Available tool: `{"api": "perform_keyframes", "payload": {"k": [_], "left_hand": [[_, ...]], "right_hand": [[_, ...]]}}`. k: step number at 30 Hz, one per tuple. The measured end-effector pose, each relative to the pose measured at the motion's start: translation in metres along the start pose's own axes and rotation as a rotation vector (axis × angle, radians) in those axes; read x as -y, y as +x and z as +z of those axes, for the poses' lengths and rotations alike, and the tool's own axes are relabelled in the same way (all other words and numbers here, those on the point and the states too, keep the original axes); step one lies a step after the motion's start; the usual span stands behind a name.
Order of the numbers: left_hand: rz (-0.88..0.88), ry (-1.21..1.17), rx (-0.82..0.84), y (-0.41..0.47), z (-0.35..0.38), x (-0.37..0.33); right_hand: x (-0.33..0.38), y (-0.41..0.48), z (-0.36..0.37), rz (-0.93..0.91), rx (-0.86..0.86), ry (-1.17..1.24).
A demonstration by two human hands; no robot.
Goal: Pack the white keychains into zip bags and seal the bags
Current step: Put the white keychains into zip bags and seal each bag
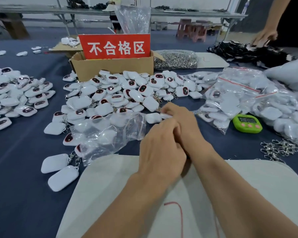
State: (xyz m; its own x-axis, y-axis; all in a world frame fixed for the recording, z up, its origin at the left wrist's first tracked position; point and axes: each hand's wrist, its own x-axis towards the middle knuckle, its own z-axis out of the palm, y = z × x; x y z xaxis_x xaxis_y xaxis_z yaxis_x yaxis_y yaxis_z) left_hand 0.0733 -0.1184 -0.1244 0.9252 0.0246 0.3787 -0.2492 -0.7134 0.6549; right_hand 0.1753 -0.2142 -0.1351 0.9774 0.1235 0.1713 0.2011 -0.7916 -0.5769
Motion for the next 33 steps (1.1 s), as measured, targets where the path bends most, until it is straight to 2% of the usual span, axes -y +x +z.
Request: {"api": "perform_keyframes", "payload": {"k": [3,5,8,10,16,20,24,28,33], "left_hand": [[-0.051,-0.02,0.027,0.007,0.001,0.011],[-0.092,-0.058,0.028,0.009,0.003,0.015],[-0.196,-0.215,0.052,0.012,0.004,0.012],[-0.262,-0.392,0.096,0.016,0.004,0.006],[-0.269,-0.741,0.186,0.023,0.001,0.002],[-0.317,-0.743,0.204,0.028,0.0,0.01],[-0.347,-0.779,0.228,0.029,0.003,0.017],[-0.362,-0.811,0.265,0.029,0.003,0.017],[-0.397,-0.797,0.249,0.03,0.002,0.015]], "right_hand": [[-0.015,-0.024,-0.012,0.073,-0.17,0.169],[-0.018,-0.039,-0.02,0.139,-0.268,0.376],[-0.016,-0.061,-0.032,0.257,-0.239,0.835],[-0.016,-0.07,-0.039,0.269,-0.181,0.971],[-0.008,-0.077,-0.043,0.243,0.029,0.946],[-0.008,-0.071,-0.047,0.28,0.256,1.1],[-0.006,-0.07,-0.042,0.325,0.208,1.099],[-0.005,-0.072,-0.04,0.317,0.103,0.988],[-0.006,-0.071,-0.04,0.326,0.131,0.961]]}}
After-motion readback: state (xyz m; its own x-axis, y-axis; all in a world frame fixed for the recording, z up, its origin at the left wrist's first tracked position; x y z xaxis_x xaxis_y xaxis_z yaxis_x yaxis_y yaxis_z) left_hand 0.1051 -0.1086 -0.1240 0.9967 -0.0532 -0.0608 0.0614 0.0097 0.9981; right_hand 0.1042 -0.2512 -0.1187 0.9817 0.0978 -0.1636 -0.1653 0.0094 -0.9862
